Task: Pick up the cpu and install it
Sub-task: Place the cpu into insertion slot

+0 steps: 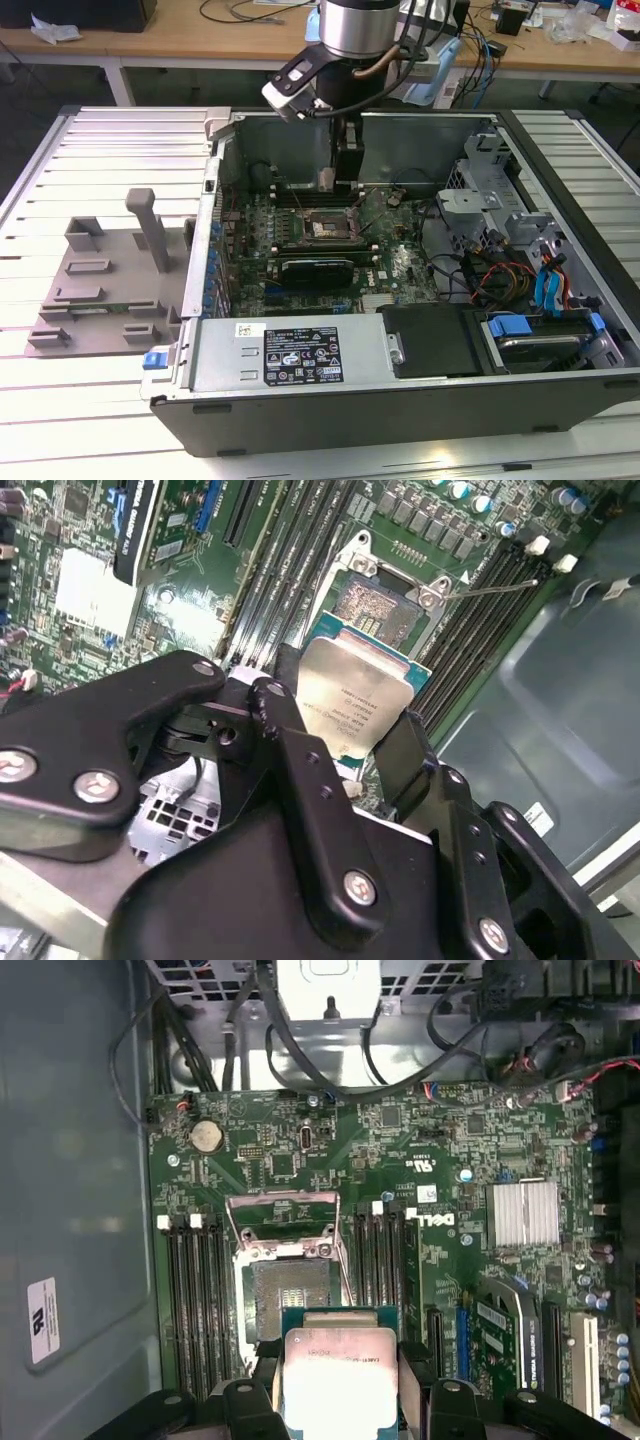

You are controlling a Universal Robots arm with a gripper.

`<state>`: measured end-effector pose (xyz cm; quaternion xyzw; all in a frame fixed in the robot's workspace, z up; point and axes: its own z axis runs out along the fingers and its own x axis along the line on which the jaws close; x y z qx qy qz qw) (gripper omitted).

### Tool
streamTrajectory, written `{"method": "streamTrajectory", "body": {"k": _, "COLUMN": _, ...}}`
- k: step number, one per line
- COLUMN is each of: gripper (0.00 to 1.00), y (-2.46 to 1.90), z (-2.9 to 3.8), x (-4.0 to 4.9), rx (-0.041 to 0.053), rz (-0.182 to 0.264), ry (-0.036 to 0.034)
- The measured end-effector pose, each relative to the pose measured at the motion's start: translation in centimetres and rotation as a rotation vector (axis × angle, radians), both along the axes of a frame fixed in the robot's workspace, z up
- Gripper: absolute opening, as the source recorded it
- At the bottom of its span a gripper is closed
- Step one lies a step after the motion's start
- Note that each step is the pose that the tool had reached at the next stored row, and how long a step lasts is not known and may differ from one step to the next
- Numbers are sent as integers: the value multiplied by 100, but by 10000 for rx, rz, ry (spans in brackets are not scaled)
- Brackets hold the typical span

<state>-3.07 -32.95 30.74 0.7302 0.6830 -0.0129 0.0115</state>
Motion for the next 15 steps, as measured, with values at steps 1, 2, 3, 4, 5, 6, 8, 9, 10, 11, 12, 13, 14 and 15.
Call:
{"method": "streamTrajectory", "body": {"k": 1, "gripper": 55, "y": 0, "z": -1, "x": 0, "rx": -1, "rz": -139, "ry": 0}}
{"method": "streamTrajectory", "body": {"k": 2, "gripper": 55, "y": 0, "z": -1, "x": 0, "rx": -3, "rz": -313, "ry": 0}}
{"method": "streamTrajectory", "body": {"k": 3, "gripper": 55, "y": 0, "z": -2, "x": 0, "rx": -7, "rz": -479, "ry": 0}}
{"method": "streamTrajectory", "body": {"k": 4, "gripper": 55, "y": 0, "z": -3, "x": 0, "rx": -8, "rz": -636, "ry": 0}}
{"method": "streamTrajectory", "body": {"k": 5, "gripper": 55, "y": 0, "z": -3, "x": 0, "rx": -9, "rz": -756, "ry": 0}}
{"method": "streamTrajectory", "body": {"k": 6, "gripper": 55, "y": 0, "z": -4, "x": 0, "rx": -10, "rz": -900, "ry": 0}}
{"method": "streamTrajectory", "body": {"k": 8, "gripper": 55, "y": 0, "z": -5, "x": 0, "rx": -13, "rz": -1244, "ry": 0}}
{"method": "streamTrajectory", "body": {"k": 9, "gripper": 55, "y": 0, "z": -5, "x": 0, "rx": -12, "rz": -1236, "ry": 0}}
{"method": "streamTrajectory", "body": {"k": 10, "gripper": 55, "y": 0, "z": -5, "x": 1, "rx": -12, "rz": -927, "ry": 0}}
{"method": "streamTrajectory", "body": {"k": 11, "gripper": 55, "y": 0, "z": -6, "x": 0, "rx": -11, "rz": -500, "ry": -1}}
{"method": "streamTrajectory", "body": {"k": 12, "gripper": 55, "y": 0, "z": -6, "x": 0, "rx": -13, "rz": -178, "ry": 0}}
{"method": "streamTrajectory", "body": {"k": 13, "gripper": 55, "y": 0, "z": -6, "x": 0, "rx": -13, "rz": 154, "ry": 0}}
{"method": "streamTrajectory", "body": {"k": 14, "gripper": 55, "y": 0, "z": -7, "x": 0, "rx": -13, "rz": 328, "ry": 0}}
{"method": "streamTrajectory", "body": {"k": 15, "gripper": 55, "y": 0, "z": -8, "x": 0, "rx": -13, "rz": 829, "ry": 0}}
